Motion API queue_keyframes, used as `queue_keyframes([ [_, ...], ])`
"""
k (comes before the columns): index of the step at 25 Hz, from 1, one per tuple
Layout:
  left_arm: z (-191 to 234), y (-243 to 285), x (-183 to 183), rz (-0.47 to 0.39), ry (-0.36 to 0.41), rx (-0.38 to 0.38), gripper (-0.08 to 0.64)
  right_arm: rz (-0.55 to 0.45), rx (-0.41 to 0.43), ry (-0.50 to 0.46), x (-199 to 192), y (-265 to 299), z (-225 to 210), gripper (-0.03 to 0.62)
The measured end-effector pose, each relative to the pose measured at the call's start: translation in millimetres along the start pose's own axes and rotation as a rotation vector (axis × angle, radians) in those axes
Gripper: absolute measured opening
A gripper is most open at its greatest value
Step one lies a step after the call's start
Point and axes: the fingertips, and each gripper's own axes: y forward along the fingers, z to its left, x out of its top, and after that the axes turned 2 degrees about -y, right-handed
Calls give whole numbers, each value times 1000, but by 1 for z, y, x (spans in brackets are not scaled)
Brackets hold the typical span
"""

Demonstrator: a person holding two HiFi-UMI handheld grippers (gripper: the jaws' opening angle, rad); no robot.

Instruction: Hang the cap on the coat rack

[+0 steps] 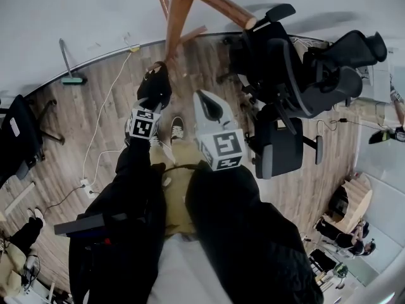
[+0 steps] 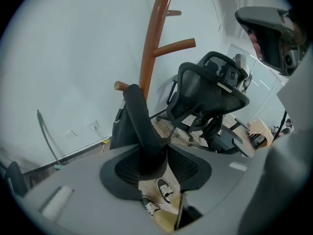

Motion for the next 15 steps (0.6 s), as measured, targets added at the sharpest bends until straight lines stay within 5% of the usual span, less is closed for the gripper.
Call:
queue_keyframes([
  [7,-7,-19,-1,-20,-44,-2,156,-22,17,-2,5,-3,5,-5],
  [13,-5,-67,48,-190,-36,40,0,-68,52,-17,22,-1,19,-5],
  [15,-4,-90,75,-272,-19,60,0,-92,67,-32,32,0,26,-5],
])
